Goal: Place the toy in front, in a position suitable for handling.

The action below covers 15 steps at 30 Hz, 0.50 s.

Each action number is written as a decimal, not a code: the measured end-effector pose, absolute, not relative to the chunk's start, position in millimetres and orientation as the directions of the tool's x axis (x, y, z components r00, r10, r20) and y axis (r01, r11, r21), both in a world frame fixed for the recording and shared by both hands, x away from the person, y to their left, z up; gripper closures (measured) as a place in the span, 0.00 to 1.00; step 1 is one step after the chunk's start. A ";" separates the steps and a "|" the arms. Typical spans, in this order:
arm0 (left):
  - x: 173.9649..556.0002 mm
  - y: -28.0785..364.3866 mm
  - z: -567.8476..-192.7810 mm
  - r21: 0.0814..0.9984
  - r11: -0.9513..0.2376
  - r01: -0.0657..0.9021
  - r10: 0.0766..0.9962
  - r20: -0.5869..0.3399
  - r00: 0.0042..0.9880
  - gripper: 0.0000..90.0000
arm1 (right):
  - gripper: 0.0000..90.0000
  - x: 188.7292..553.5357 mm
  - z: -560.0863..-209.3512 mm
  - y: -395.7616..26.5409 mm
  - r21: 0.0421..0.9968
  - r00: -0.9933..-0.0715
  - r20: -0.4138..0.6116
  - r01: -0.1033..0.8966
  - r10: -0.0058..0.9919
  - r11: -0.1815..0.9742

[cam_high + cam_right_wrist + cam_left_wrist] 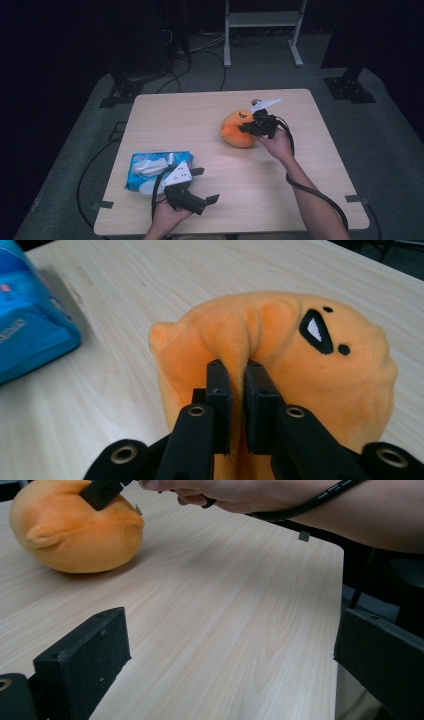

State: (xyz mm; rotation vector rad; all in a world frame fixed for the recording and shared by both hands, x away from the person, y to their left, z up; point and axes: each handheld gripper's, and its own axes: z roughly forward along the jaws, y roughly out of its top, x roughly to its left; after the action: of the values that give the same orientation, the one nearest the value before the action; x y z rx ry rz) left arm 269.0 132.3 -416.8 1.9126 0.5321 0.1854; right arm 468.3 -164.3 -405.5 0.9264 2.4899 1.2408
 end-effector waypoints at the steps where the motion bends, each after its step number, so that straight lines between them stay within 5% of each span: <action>1: 269.0 132.3 -416.8 0.910 -0.310 0.276 0.446 -0.118 0.887 0.00 | 0.92 468.3 -405.5 -164.3 0.777 -0.781 0.088 0.443 0.619 0.448; 15: 265.5 130.3 -414.8 0.914 -0.309 0.264 0.440 -0.109 0.892 0.00 | 0.92 416.4 -397.1 -175.4 0.791 -0.862 0.170 0.408 0.477 0.457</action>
State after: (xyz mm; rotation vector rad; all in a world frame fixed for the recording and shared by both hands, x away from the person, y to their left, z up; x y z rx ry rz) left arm 265.5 130.3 -414.8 1.9089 0.5181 0.1912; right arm 416.4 -175.4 -397.1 0.7964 2.6153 1.3867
